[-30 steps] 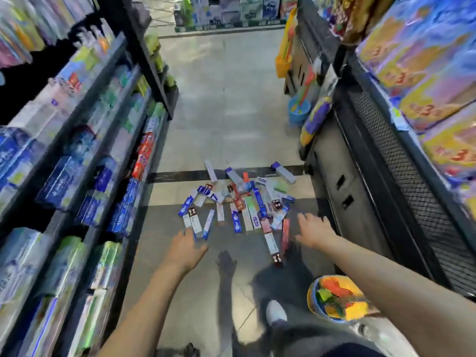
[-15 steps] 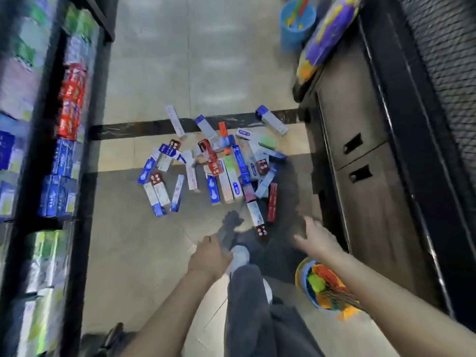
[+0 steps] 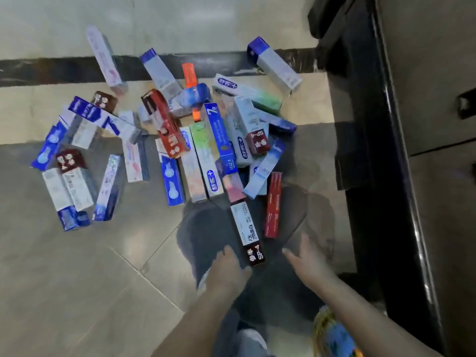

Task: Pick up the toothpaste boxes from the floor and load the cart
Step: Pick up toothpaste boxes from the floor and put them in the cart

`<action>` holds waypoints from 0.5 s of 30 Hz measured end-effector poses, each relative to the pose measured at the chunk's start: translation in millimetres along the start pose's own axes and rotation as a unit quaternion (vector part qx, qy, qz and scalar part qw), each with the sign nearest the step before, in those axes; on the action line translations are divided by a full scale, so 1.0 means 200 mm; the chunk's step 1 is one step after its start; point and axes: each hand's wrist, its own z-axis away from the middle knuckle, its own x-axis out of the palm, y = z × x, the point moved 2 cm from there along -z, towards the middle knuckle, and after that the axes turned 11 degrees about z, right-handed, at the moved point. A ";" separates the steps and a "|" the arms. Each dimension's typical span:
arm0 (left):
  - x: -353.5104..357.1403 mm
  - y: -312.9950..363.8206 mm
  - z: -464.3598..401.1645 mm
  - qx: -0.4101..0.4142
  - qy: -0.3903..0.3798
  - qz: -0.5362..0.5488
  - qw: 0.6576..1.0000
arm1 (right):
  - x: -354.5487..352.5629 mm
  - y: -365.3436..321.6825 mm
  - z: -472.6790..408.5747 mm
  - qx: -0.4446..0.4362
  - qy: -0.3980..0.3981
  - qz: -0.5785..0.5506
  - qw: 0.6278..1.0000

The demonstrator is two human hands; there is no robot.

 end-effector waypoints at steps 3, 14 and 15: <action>0.17 -0.02 -0.30 -0.056 -0.016 0.084 0.995 | 0.16 0.00 -0.26 -0.005 0.003 -0.011 1.000; 0.44 0.00 -0.78 -0.064 0.115 0.171 0.977 | 0.39 -0.08 -0.76 0.042 0.103 -0.014 0.994; 0.44 0.00 -0.78 -0.065 0.114 0.166 0.977 | 0.39 -0.09 -0.77 0.049 0.106 -0.012 0.993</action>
